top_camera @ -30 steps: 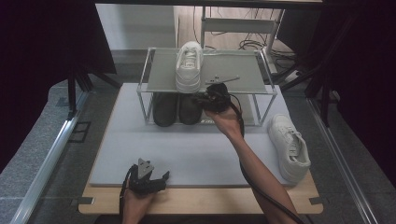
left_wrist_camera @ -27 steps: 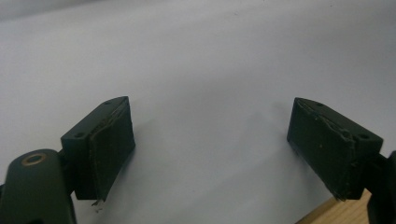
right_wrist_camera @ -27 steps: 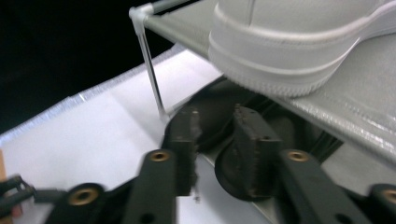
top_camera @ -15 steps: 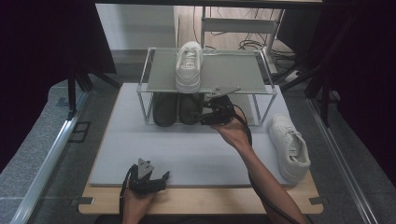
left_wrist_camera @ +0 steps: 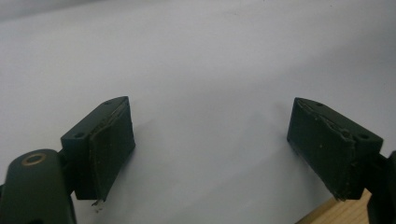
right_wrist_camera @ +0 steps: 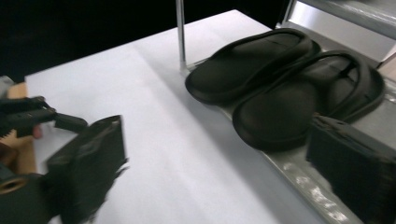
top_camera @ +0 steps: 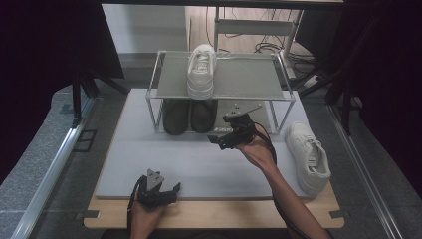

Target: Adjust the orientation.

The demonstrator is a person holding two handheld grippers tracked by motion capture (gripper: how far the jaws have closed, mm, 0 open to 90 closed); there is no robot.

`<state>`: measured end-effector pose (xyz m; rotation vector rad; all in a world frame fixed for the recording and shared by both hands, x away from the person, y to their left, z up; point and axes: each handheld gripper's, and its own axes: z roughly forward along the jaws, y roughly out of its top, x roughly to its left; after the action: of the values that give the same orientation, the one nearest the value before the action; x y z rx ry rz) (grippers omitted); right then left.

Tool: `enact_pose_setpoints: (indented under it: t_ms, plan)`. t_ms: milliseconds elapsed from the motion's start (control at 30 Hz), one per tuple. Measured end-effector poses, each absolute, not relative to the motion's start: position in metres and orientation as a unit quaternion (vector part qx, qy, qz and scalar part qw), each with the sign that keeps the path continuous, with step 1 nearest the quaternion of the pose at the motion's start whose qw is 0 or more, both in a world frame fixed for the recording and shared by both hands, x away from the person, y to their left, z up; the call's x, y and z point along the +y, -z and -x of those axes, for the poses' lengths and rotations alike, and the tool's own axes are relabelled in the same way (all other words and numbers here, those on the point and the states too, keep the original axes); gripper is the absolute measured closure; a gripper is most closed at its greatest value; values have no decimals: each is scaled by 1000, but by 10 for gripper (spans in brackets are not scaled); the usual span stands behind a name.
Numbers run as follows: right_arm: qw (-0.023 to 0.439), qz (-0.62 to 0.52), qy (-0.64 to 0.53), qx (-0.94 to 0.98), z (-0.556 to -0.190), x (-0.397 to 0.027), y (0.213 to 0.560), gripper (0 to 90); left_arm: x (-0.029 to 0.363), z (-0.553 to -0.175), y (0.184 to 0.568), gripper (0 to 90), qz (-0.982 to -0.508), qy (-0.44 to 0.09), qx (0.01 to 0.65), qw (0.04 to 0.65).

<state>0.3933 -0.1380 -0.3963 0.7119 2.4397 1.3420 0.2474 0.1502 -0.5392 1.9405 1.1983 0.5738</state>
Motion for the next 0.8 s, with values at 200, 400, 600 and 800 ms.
enact_pose_setpoints:
  t_ms: [200, 400, 600, 800]
  plan:
    - [135, -257, -453, 843, -386, -151, 402, 0, 150, -247, 539, 147, -761, -225, 471, 386]
    - [130, -267, -444, 845, -378, -166, 407, 0, 150, -247, 539, 147, -761, -225, 471, 386]
    - [126, -284, -437, 844, -370, -183, 408, 0, 150, -247, 539, 147, -761, -225, 471, 386]
    - [133, -312, -421, 841, -362, -201, 411, 0, 150, -247, 539, 147, -761, -225, 471, 385]
